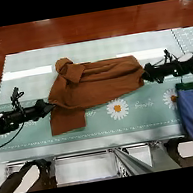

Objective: Fold the shirts.

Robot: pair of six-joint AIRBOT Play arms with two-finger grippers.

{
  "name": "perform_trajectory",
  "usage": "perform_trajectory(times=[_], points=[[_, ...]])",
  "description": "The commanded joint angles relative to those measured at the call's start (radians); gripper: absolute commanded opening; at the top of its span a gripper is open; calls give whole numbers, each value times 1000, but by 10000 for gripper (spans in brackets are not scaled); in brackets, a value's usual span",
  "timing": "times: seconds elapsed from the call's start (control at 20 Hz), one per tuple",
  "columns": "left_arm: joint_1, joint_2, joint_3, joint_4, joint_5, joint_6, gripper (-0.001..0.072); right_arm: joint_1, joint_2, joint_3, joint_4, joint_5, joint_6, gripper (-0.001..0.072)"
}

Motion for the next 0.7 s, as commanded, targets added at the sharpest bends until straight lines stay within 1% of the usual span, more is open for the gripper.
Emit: perform_trajectory(times=[0.0,0.1,0.15,0.2,0.25,0.3,0.35,0.4,0.45,0.55,0.65], points=[[11,12,145,-31,-74,13,22,31,26,204,-3,120,12,27],[10,26,397,-98,-105,10,22,30,114,407,-7,159,12,26],[10,30,558,-106,-106,-14,21,30,159,519,-16,167,16,27],[10,31,711,-98,-111,-40,22,30,211,638,-43,182,26,26],[10,30,879,-50,-124,-77,22,30,263,736,-90,199,36,26],[10,31,1027,37,-154,-127,21,30,328,818,-152,240,43,26],[10,31,1180,161,-219,-204,21,30,399,858,-206,283,46,27],[10,32,1319,290,-308,-280,21,30,487,864,-256,307,58,27],[10,37,1426,392,-386,-324,21,30,565,864,-300,328,58,27],[10,71,1580,542,-481,-355,21,30,708,864,-391,373,63,27],[9,160,1606,603,-481,-381,21,30,833,864,-451,417,77,27]])
